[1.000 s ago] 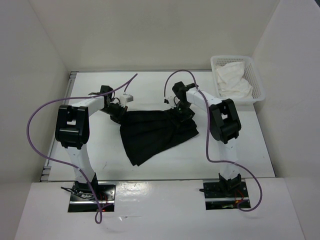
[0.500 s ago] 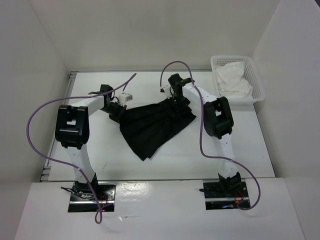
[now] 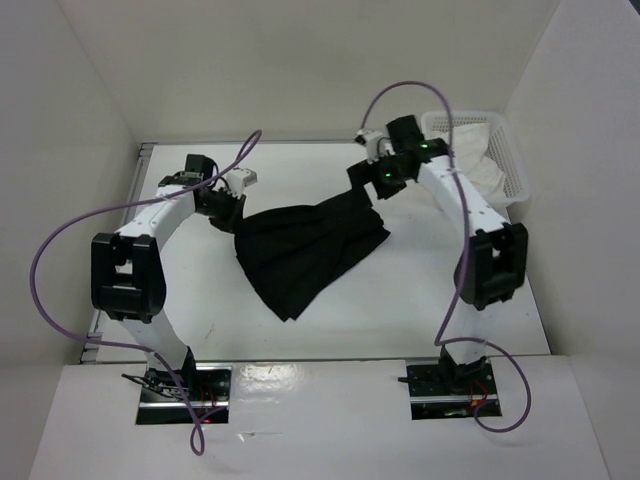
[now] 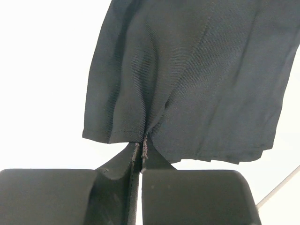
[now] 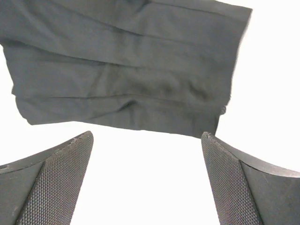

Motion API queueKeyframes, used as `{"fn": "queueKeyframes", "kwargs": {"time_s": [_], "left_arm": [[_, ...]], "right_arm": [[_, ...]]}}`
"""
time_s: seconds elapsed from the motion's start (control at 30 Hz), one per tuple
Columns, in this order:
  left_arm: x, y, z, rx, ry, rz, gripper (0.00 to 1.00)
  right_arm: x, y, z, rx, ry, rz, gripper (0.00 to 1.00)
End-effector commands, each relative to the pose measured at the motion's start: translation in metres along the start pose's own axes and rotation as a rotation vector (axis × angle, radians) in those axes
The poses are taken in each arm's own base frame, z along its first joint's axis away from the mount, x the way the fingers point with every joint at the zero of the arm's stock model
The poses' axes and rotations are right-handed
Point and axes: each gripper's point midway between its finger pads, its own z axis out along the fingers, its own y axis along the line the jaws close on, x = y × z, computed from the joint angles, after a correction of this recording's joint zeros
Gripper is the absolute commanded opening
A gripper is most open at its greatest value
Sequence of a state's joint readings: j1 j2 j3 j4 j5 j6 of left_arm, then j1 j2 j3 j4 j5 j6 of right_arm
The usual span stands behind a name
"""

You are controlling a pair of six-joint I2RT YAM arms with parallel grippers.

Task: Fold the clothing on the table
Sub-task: Fold the skirt

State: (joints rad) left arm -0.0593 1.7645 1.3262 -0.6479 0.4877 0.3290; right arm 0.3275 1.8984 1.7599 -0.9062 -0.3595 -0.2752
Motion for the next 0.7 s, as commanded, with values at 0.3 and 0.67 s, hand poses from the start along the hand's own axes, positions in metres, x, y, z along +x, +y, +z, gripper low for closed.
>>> {"fn": "queueKeyframes", "kwargs": {"time_s": [0.3,0.67], "left_arm": [[0.004,-0.002,-0.007,-0.024,-0.016,-0.049,0.0],[0.011,0.002,0.005,-0.014,0.01,-0.065,0.0]], "right_arm": [[0.073,-0.02,0.007,-0.18,0.058,0.411,1.0],[0.093,-0.013,0.047,-0.308,0.108,0.47,1.0]]}}
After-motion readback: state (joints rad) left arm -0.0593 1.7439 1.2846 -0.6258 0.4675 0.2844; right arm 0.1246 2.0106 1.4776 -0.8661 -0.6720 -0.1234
